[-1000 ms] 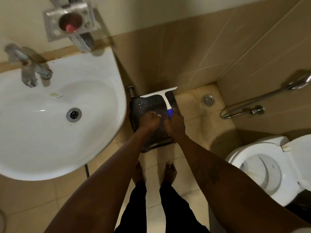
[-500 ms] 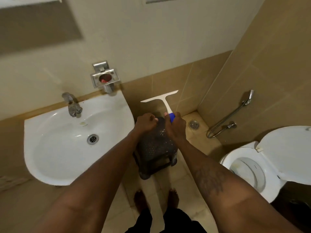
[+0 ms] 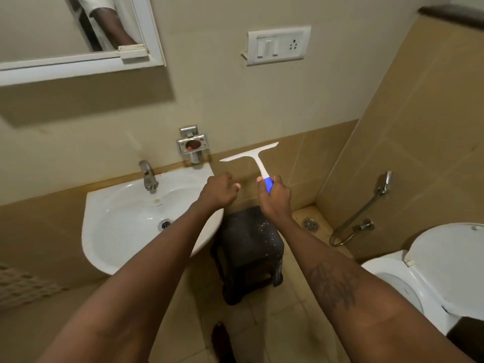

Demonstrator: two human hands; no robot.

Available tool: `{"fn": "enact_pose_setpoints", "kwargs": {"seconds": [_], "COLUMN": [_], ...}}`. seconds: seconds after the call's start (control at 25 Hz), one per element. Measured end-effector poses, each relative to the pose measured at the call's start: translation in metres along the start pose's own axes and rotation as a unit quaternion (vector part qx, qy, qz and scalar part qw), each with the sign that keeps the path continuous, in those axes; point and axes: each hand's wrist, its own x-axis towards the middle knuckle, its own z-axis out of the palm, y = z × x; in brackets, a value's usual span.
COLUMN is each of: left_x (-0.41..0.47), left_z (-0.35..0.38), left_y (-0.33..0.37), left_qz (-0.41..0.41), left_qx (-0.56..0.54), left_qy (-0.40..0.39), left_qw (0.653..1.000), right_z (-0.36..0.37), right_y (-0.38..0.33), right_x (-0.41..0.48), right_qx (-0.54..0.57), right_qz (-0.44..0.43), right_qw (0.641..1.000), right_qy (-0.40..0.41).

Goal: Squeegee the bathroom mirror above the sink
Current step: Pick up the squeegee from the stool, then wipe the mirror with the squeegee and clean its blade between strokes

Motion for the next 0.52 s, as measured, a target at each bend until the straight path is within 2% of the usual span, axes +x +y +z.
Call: {"fn": "enact_pose_setpoints", "kwargs": {"seconds": [0.52], "left_x": [-0.062], "left_z": [-0.119], "left_y": [-0.068], "left_qz": [-0.031], "left_qx": [-0.020], "left_qy": [0.108], "left_qw": [0.993], "right_z": [0.040], "right_y": [-0.121], "right_x": [-0.044], "right_qx": [0.057], "right_qz": [-0.071], "right_qw": [0.995], "right_qy": [-0.029]}}
